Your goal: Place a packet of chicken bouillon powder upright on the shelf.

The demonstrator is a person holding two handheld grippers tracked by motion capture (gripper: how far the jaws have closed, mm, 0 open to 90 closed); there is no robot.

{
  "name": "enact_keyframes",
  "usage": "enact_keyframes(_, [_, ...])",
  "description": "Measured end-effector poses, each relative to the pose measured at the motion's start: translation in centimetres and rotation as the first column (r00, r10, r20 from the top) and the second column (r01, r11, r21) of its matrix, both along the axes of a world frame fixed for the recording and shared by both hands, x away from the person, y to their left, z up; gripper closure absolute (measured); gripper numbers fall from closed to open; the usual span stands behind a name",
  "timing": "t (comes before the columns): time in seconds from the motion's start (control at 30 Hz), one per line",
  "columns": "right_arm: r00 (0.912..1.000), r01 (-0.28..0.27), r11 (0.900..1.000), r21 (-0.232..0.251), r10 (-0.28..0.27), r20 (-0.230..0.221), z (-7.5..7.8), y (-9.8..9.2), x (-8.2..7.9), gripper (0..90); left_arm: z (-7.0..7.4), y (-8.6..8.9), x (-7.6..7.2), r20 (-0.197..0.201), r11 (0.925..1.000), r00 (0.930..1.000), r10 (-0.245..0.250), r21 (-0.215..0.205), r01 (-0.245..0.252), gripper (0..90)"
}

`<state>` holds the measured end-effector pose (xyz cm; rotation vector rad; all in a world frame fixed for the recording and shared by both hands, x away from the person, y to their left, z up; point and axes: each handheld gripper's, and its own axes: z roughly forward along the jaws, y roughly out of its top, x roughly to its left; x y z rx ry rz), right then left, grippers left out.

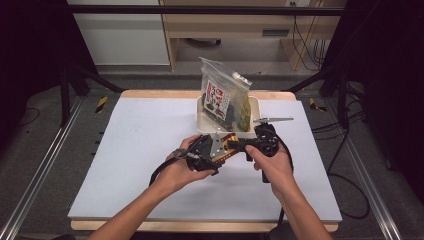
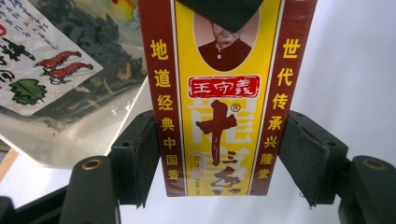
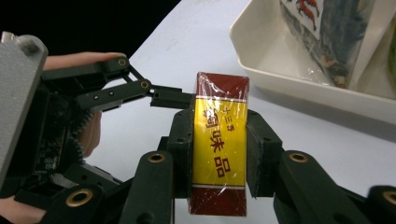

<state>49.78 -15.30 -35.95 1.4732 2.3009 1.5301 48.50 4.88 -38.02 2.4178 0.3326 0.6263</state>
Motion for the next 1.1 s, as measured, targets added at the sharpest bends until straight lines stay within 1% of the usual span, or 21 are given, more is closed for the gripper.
enact_keyframes(0.03, [1.0,0.004,1.0,-0.005,-0.004,0.007,0.1,0.0,0.0,68.2,0.0,0.0,0.0,0.002,0.9999,1.0,-0.001,-0.014,0.001,31.4])
enact_keyframes(0.1, [0.9997,0.017,0.999,-0.03,-0.017,0.02,0.4,0.0,-0.1,68.3,0.1,0.0,-0.1,-0.006,0.9998,1.0,0.0,-0.022,0.0,29.3])
enact_keyframes(0.17, [0.9988,0.037,0.997,-0.064,-0.034,0.034,0.5,-0.2,-0.2,68.3,0.1,0.0,-0.2,-0.011,0.9997,0.9999,0.003,-0.026,-0.003,23.7])
enact_keyframes(0.2, [0.9985,0.04,0.997,-0.07,-0.037,0.04,0.6,-0.3,-0.2,68.3,0.2,0.2,-0.2,-0.013,0.9995,0.9999,0.005,-0.03,-0.006,22.9])
enact_keyframes(0.33, [0.9964,0.072,0.992,-0.107,-0.067,0.052,0.7,-1.4,-0.1,68.3,0.1,0.7,-0.2,-0.035,0.999,0.9992,0.021,-0.039,-0.022,19.0])
enact_keyframes(0.4, [0.9951,0.087,0.989,-0.123,-0.08,0.059,0.7,-2.0,-0.1,68.3,0.0,1.0,-0.2,-0.039,0.9987,0.9988,0.029,-0.04,-0.03,17.8])
enact_keyframes(0.6, [0.9916,0.122,0.982,-0.143,-0.115,0.059,0.9,-3.5,-0.2,68.2,-0.3,2.0,-0.2,-0.058,0.9966,0.9964,0.062,-0.051,-0.065,14.0])
enact_keyframes(0.7, [0.9905,0.131,0.98,-0.15,-0.123,0.061,1.0,-4.1,-0.2,68.3,-0.3,2.3,-0.1,-0.062,0.9954,0.9957,0.068,-0.062,-0.072,13.5])
enact_keyframes(0.8, [0.9887,0.144,0.977,-0.157,-0.135,0.065,1.1,-4.6,-0.2,68.2,-0.3,2.7,-0.2,-0.065,0.995,0.9953,0.072,-0.065,-0.076,13.1])
enact_keyframes(0.83, [0.9882,0.146,0.976,-0.162,-0.137,0.068,1.2,-4.8,-0.2,68.2,-0.3,2.8,-0.3,-0.065,0.9951,0.995,0.075,-0.059,-0.079,13.1])
enact_keyframes(0.87, [0.9877,0.149,0.975,-0.167,-0.139,0.071,1.2,-5.0,-0.2,68.2,-0.4,2.9,-0.3,-0.067,0.9945,0.9948,0.076,-0.066,-0.081,13.0])
enact_keyframes(1.07, [0.9845,0.169,0.968,-0.183,-0.157,0.078,1.6,-5.8,0.0,68.2,-0.7,3.6,-0.6,-0.079,0.9934,0.9932,0.086,-0.069,-0.092,12.5])
enact_keyframes(1.1, [0.9846,0.17,0.967,-0.189,-0.159,0.073,1.7,-5.9,0.0,68.2,-0.8,3.7,-0.6,-0.08,0.993,0.9929,0.089,-0.071,-0.094,12.5])
